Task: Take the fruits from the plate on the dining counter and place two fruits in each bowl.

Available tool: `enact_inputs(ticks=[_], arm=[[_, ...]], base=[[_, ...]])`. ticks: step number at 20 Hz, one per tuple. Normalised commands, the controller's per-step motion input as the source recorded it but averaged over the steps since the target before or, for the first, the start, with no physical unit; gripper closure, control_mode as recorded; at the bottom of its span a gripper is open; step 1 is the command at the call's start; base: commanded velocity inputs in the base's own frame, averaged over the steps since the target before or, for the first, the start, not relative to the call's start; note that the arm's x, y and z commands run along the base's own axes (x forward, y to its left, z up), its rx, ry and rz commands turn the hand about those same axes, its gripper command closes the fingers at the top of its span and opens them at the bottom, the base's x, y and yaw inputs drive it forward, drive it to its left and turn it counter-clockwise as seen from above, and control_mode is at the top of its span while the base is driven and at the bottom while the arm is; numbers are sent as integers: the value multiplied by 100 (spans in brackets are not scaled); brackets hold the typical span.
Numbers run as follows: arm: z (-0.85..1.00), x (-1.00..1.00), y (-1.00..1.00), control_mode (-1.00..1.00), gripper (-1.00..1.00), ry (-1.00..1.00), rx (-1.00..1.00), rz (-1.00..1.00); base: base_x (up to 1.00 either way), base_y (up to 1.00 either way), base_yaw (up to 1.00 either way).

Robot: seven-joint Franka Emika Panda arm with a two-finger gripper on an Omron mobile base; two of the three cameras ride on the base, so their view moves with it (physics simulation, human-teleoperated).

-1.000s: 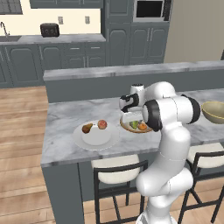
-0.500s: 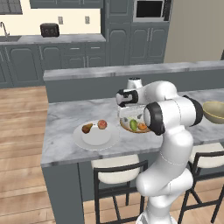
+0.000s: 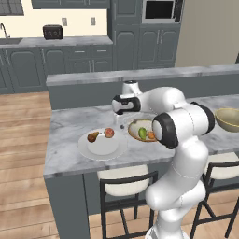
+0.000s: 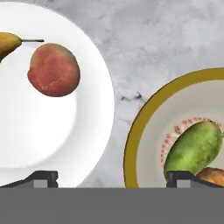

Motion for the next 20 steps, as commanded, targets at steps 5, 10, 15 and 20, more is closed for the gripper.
enact_inputs(ticks=[5, 10, 15, 20], arm=[[-10, 47, 96, -100, -100, -1, 5, 31], [-8, 29, 35, -100, -100, -14, 11, 3], [-21, 1, 7, -100, -100, 2, 0, 0], [-24, 9, 7, -100, -100, 11, 0, 0]], base=[[0, 0, 0], [0, 0, 0], [0, 0, 0], [0, 0, 0]])
